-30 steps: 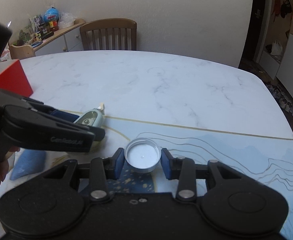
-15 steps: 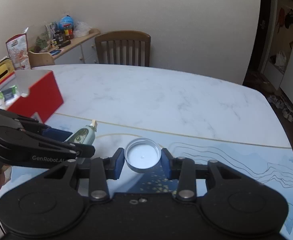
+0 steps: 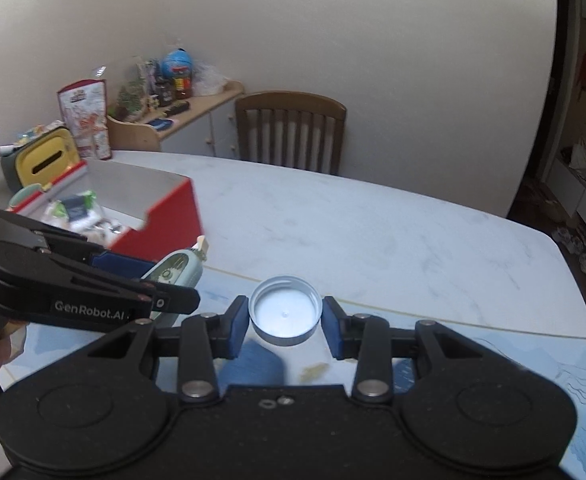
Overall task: Organize objects
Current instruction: 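Lift and carry the correction tape and tin lid with both grippers over the red box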
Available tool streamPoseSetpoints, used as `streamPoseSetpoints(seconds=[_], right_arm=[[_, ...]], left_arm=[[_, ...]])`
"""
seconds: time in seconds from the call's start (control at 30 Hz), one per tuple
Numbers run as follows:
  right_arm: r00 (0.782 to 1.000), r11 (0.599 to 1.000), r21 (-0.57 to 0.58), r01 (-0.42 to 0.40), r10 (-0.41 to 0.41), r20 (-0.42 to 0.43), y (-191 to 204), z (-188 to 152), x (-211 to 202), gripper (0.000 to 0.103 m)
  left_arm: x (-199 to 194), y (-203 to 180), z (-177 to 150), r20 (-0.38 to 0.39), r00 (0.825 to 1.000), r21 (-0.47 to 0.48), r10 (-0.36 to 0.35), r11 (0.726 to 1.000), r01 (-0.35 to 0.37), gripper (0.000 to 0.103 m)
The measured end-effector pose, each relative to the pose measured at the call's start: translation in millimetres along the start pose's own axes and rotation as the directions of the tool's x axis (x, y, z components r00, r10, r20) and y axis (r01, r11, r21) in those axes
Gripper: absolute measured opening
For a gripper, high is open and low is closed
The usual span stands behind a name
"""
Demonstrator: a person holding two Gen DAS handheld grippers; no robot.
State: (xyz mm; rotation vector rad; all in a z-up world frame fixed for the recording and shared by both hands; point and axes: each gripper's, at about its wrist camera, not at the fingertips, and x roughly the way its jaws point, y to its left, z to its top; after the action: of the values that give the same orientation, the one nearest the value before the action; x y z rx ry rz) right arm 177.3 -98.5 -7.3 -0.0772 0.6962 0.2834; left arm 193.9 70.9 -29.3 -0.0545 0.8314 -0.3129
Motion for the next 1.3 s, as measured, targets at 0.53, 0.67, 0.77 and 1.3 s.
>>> streamPoseSetpoints(seconds=[0.53, 0.67, 0.77, 1.3], right_arm=[[0.998, 0.994, -0.093, -0.055, 0.058, 0.022, 99.2, 40.3, 18.7, 0.038], [0.997, 0.991, -0.109, -0.073, 0.075, 0.013, 120.3, 49.2, 32.4, 0.038], [0.997, 0.989, -0.123, -0.082, 0.083, 0.007, 134.0, 55.0, 43.2, 0.038], [0.992, 0.982, -0.155, -0.108, 0.097, -0.074, 181.7, 81.5, 119.2, 0.038]], left_arm=[[-57.8, 101.1, -1.4, 0.056, 0.997, -0.021, 0.044, 0.999, -0.042, 0.048], [-68.2, 134.9, -0.6, 0.058, 0.995, -0.030, 0.077, 0.997, -0.075, 0.048], [-73.1, 156.9, 0.1, 0.058, 0.992, -0.021, 0.111, 0.994, -0.110, 0.048], [-44.2, 229.7, 3.4, -0.026, 0.988, 0.056, 0.149, 0.987, -0.147, 0.048]])
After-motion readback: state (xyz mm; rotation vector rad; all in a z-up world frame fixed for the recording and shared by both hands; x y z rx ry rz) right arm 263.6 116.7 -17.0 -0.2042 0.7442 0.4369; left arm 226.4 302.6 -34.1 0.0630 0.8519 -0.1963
